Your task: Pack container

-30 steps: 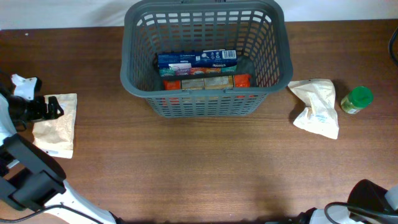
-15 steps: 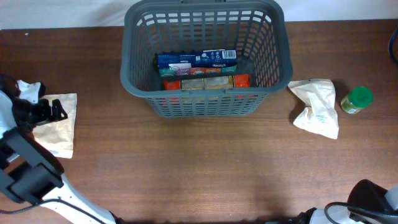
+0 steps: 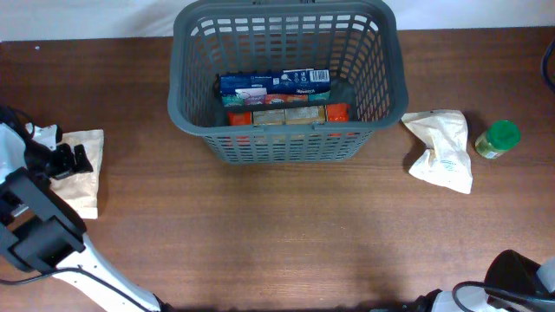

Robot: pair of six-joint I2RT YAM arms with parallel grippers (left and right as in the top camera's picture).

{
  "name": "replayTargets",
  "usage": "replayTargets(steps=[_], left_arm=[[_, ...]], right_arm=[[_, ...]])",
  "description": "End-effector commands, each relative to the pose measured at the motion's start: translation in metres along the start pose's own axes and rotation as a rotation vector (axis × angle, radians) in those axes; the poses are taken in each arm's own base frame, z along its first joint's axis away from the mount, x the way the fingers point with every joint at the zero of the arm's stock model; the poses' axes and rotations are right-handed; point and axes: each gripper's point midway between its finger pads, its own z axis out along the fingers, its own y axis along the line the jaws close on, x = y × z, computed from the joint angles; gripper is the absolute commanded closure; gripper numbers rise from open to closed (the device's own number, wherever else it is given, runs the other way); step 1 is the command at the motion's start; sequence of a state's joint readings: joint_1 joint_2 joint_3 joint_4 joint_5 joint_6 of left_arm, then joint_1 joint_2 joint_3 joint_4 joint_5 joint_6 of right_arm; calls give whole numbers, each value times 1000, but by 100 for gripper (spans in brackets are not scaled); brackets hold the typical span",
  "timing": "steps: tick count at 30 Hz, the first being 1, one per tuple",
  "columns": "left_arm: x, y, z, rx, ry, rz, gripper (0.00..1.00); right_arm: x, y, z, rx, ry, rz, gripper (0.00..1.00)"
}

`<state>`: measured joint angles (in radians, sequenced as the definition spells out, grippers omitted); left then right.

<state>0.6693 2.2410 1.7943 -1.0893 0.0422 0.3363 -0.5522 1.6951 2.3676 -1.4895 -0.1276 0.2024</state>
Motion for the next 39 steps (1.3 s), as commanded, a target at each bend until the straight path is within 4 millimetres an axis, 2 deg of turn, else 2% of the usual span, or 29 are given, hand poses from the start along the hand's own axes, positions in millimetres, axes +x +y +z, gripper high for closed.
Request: replayTargets(steps=[1,7,10,13,18,22,23,24,29,32,36,39], left_arm=[[22,3,35,1,125,-76,0],[22,6,38,-13,127,-86,0],[23,5,46,-9,139,-86,0],[28,4,55,-1,164,-86,6],[36,1,66,12,197,-86,35],[45,-2,78,28,243,-87,71],[48,-4,80,36,257,-87,82],[49,-6,81,42,266,-87,98],[43,-15,76,58,258,-70,98],[38,-24,66,72,261,-55,98],[19,-36,40,90,236,-28,98],[-1,-47,8,103,193,-7,98]], right_arm=[[-2,-3,-2,11,-9,0,1],[-2,-3,-2,11,-9,0,1],[-2,-3,-2,11,-9,0,1],[-2,-3,-2,11,-9,0,1],[-2,-3,-2,11,-9,0,1],[-2,-3,-2,11,-9,-1,1],[-2,-3,-2,11,-9,0,1],[-2,-3,-2,11,-9,0,1],[-2,-3,-2,11,-9,0,1],[-2,-3,-2,11,-9,0,1],[-2,-3,-2,11,-9,-1,1],[-2,-3,-2,11,-9,0,1]])
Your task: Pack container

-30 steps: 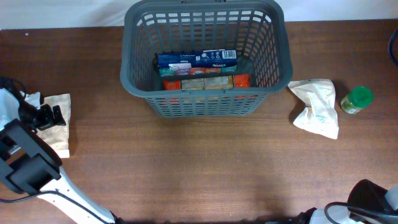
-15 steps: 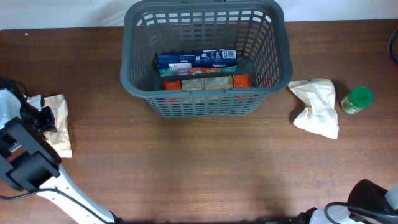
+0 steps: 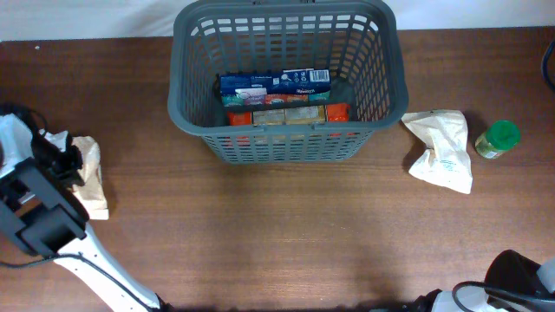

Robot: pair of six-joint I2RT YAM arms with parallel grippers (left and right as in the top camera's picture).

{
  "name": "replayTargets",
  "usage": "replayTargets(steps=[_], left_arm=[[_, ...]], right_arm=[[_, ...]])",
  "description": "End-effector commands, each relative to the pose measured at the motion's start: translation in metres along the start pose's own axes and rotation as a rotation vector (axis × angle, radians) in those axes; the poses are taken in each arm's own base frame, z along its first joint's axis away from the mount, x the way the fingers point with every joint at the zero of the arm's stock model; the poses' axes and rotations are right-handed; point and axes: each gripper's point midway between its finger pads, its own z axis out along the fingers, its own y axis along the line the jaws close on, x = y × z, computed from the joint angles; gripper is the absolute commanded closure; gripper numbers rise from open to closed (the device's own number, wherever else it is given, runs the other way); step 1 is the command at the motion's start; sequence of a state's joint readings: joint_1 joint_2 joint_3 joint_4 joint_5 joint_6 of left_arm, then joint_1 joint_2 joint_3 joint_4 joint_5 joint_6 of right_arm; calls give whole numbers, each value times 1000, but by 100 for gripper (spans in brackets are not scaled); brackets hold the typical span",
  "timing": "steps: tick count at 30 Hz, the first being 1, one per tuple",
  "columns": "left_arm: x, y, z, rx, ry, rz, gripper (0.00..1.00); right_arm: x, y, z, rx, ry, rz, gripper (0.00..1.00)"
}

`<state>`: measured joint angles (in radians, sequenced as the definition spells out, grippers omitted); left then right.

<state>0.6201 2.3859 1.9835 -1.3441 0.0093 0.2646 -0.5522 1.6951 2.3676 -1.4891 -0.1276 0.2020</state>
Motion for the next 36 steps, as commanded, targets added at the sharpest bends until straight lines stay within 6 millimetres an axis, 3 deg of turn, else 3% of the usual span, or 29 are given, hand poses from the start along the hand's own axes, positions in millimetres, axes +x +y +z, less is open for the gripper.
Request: replayTargets(steps=[1,3,5,11,14,16,17,19,23,31,36], left_arm=[[-18,-29,-19,67,-33,36,98],[-26,-34,-50,53,-82,53,98],[-34,-41,-96,30,-175,75,98],[-39,-61,-205,-35,-460,130,98],[-36,-73,-249,-63,-591,162,98],[-33,-74,-259,-87,-615,163,98],[-26,-71,-256,-101,-584,155,89],[-25,-69,-245,-99,-543,149,59],[-23,-68,-221,-82,-459,146,28],[-28,-75,-153,6,-304,149,1],[-33,-79,-103,72,-239,143,1]], right_arm=[[-2,-3,-2,11,-9,0,1],[-2,-3,-2,11,-9,0,1],[-2,-3,-2,11,-9,0,1],[-2,-3,-2,11,-9,0,1],[-2,-3,-2,11,-9,0,1],[-2,-3,-2,11,-9,0,1],[-2,-3,-2,11,-9,0,1],[-2,-3,-2,11,-9,0,1],[-2,-3,-2,11,-9,0,1],[-2,-3,-2,11,-9,0,1],[-2,-3,-2,11,-9,0,1]])
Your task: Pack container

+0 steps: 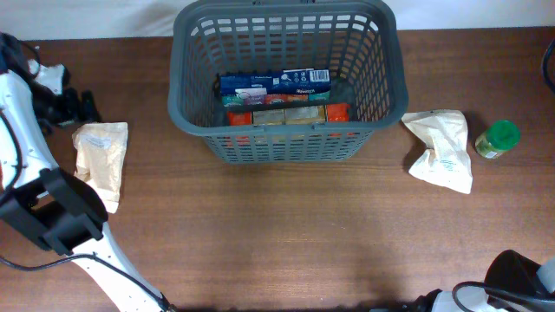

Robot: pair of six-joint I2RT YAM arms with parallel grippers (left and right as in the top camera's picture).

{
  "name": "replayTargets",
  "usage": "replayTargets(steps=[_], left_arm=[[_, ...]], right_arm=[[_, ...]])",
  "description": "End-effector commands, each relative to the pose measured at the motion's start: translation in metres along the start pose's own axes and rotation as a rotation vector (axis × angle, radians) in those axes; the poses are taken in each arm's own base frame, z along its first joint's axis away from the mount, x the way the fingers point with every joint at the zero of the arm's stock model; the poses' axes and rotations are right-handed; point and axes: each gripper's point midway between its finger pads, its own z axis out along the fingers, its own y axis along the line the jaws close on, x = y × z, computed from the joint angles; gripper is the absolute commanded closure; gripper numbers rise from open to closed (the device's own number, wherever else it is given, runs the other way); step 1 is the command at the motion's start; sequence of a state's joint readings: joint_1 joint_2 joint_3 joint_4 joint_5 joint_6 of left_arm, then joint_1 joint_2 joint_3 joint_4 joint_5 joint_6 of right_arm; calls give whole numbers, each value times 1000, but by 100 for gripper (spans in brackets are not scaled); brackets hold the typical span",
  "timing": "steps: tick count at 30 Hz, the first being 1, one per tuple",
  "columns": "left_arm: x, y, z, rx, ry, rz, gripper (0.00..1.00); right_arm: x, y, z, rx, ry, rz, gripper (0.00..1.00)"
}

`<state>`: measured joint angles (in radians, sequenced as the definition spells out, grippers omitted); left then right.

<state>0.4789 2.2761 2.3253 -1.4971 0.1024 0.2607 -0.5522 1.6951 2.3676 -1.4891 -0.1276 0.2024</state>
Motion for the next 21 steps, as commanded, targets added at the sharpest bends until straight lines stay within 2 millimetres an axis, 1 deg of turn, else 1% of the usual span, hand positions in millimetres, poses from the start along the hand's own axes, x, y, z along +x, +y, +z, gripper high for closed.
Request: replayTargets(steps=[1,2,3,4,7,9,12,16,19,20,21], left_arm=[[16,-2,41,68,76,-28,1],[21,0,52,72,91,-35,1],[28,6,66,67,111,-45,1],[32,11,72,49,120,-50,0],[38,31,84,-27,135,-58,1],[38,37,87,-41,127,-63,1],[34,34,93,-10,106,-25,0],[35,29,103,14,102,-5,1],[42,28,119,19,119,-6,0],[47,28,129,25,137,-9,0],[51,28,134,28,150,-11,0]], right_arm=[[-2,-3,-2,11,-9,0,1],[-2,-3,-2,11,-9,-1,1],[-2,-3,-2,11,-9,-1,1],[-2,-3,-2,11,-9,0,1],[-2,-3,-2,11,-9,-1,1],[-2,-3,-2,11,-9,0,1],[-2,-3,-2,11,-9,0,1],[-2,-3,-2,11,-9,0,1],[-2,-3,-2,11,-9,0,1],[-2,-3,-2,11,-9,0,1],[-2,-3,-2,11,-9,0,1]])
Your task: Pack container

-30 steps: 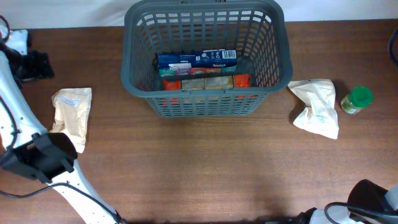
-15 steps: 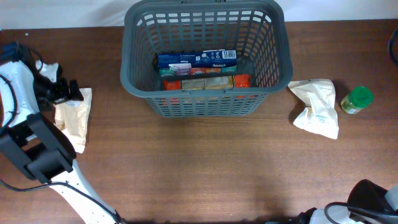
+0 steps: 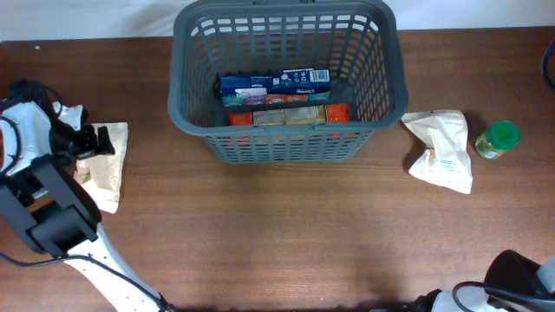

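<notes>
A grey slatted basket (image 3: 286, 78) stands at the back centre, with a blue box (image 3: 274, 84) and orange packs (image 3: 286, 113) inside. At the left a tan paper pouch (image 3: 107, 169) lies flat on the table. My left gripper (image 3: 94, 142) sits over the pouch's upper left edge; the overhead view does not show how its fingers stand. A crumpled white pouch (image 3: 442, 149) and a green-lidded jar (image 3: 498, 139) lie to the right of the basket. Of the right arm only a dark part (image 3: 520, 277) shows at the bottom right corner, and its gripper is out of view.
The brown table (image 3: 286, 225) runs across the whole view. The left arm's white links (image 3: 52, 217) stretch along the left edge, down to the front. The basket's walls stand well above the tabletop.
My left gripper was behind and to the left of the tan pouch, apart from it. Now it is lower and at the pouch's upper left edge. The pouch has hardly shifted.
At first the tan pouch lay at the far left edge with my left gripper at its left side. Then the pouch looked bunched and narrower under the gripper. Later it lay flat, further right, with the gripper apart from it. Now the gripper is back at its top edge.
</notes>
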Robot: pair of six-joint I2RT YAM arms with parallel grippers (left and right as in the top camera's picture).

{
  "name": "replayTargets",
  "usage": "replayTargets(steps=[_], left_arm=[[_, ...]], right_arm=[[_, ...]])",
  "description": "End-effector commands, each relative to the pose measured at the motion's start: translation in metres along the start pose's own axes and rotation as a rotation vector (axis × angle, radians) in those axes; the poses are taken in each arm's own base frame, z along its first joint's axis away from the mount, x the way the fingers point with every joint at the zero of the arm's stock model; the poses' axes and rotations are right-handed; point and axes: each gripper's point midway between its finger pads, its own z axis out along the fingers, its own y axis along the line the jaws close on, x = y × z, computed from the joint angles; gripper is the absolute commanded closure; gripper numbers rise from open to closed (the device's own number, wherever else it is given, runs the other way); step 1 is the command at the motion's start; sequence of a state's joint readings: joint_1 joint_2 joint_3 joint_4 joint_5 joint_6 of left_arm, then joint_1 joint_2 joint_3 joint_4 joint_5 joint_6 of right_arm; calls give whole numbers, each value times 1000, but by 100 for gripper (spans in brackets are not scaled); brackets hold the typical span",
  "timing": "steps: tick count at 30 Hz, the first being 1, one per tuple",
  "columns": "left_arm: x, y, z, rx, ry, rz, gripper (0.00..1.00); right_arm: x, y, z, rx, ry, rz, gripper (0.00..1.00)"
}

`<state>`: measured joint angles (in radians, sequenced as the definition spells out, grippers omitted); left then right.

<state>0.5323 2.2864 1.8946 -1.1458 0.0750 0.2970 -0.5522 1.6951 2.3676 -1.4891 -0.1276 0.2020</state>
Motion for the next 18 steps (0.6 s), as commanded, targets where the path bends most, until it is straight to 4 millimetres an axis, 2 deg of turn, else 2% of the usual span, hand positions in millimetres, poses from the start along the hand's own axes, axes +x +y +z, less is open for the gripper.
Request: replayTargets(steps=[1,5,7,8,9,12,14,15,18], left_arm=[[16,-4,32,38,73,14,0],[21,-5,45,48,103,11,0],[22,-5,48,52,110,10,5],[22,-6,48,53,111,11,10],[22,-7,48,58,113,11,21],[22,-14,48,101,106,7,75],[22,-18,47,121,106,5,94],[23,-18,47,125,108,5,98],[25,-19,44,129,119,3,98]], right_arm=[[-2,-3,-2,11,-9,0,1],[-2,-3,-2,11,-9,0,1],[-2,-3,-2,11,-9,0,1],[-2,-3,-2,11,-9,0,1],[-2,-3,-2,11,-9,0,1],[-2,-3,-2,11,-9,0,1],[-2,-3,-2,11,-9,0,1],[-2,-3,-2,11,-9,0,1],[-2,-3,-2,11,-9,0,1]])
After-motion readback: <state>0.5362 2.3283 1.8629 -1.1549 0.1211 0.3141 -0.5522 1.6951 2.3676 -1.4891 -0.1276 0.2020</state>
